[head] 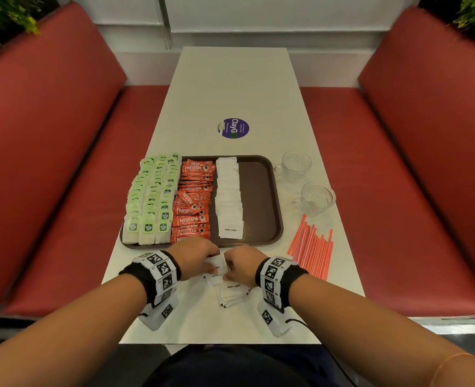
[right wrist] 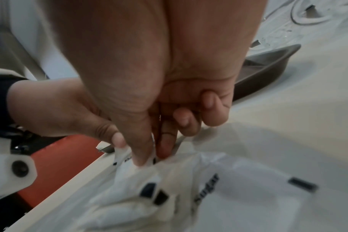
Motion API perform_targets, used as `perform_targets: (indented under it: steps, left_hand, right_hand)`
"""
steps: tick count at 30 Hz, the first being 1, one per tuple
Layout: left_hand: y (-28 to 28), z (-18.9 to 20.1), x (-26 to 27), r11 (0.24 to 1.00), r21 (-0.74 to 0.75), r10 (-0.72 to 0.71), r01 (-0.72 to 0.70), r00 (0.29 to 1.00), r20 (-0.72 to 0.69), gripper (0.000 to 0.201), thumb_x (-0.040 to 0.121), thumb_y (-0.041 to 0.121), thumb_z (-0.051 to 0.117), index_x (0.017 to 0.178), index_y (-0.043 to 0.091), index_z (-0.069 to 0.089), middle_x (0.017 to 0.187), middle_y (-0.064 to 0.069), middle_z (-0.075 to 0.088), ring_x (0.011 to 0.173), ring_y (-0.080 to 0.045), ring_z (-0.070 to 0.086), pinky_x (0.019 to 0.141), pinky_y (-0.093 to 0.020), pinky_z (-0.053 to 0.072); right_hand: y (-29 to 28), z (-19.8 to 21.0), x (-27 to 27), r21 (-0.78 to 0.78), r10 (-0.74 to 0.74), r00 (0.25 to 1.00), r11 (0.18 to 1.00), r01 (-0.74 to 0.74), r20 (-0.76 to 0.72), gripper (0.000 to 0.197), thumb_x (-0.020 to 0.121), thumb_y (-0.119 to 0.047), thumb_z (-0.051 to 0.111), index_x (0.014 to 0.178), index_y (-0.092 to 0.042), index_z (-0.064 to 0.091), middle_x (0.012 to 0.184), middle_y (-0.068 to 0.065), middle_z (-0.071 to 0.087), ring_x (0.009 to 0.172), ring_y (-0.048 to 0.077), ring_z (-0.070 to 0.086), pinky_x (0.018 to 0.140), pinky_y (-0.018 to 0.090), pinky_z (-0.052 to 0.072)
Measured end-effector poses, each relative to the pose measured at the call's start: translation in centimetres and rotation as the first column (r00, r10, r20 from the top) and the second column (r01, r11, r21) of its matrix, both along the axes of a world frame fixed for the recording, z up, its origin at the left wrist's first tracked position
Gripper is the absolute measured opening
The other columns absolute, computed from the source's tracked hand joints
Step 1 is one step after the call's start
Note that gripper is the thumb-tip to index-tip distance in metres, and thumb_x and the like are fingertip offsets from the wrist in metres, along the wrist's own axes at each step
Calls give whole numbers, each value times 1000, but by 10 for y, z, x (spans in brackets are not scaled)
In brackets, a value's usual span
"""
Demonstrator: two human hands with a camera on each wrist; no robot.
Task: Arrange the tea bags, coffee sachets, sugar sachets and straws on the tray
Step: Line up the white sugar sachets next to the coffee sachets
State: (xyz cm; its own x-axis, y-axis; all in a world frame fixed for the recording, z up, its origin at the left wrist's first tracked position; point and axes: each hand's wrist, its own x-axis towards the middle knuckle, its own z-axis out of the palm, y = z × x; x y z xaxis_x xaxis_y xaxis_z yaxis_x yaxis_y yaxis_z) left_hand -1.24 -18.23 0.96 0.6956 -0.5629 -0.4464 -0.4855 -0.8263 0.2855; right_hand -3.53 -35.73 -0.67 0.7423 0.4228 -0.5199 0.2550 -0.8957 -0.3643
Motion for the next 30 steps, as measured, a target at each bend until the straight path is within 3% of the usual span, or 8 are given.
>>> perform_targets:
  steps: [4,6,8,11,13,19,27,30]
  left_hand:
    - [9,5,11,996,-35,83,-81,996,46,28,91,42,64,108,20,66,104,5,65,93,-17,58,81,-33,47]
    - [15,8,19,989,-74,138,-132,987,83,29,93,41,63,114,20,67,108,5,66,97,-17,59,82,-32,46]
    - [19,13,28,979,-109,186,-172,973,136,25,94,38,62,111,20,68,106,4,67,97,-19,60,81,-32,46]
    - [18,19,40,970,-127,227,-206,955,189,15,97,31,59,101,19,67,99,1,66,94,-22,60,78,-33,46]
    - [13,20,47,967,-142,239,-213,951,196,16,97,29,60,106,21,69,102,3,67,97,-20,60,80,-32,45]
    - [-18,8,57,980,-64,199,-190,962,188,22,91,37,66,111,27,68,102,3,68,95,-18,61,81,-31,48]
    - [-47,-11,68,983,0,178,-184,950,259,18,88,43,67,102,31,68,99,2,65,99,-21,56,85,-35,47]
    - [-54,-13,71,985,6,161,-171,941,299,17,86,45,68,97,31,69,98,6,68,99,-19,56,86,-36,48]
  right_hand:
    - [3,-3,2,47,23,1000,999,-24,13,43,82,-37,72,121,-21,61,112,5,69,102,28,64,86,38,55]
    - [3,-4,3,49,20,1000,999,-20,5,53,82,-39,74,130,-22,58,121,6,66,109,28,62,90,38,54]
    - [4,-4,4,31,30,999,999,-30,14,50,87,-37,70,133,-20,57,125,8,64,113,30,60,93,38,51]
    - [4,-2,7,62,24,1000,998,-24,1,33,92,-33,64,122,-19,64,119,8,66,110,30,60,90,38,51]
    - [0,3,10,69,24,1000,997,-24,4,27,92,-31,64,117,-20,66,116,6,67,107,28,60,89,37,51]
    - [-30,20,22,86,-57,998,995,53,42,29,94,-30,63,120,-18,65,116,5,66,105,24,60,85,33,48]
    - [-63,22,28,73,-211,975,976,206,69,17,97,-28,60,104,-13,65,94,3,63,86,23,58,73,31,43]
    - [-67,20,28,77,-232,970,971,226,77,15,99,-26,57,101,-13,64,94,6,64,85,23,58,72,31,41]
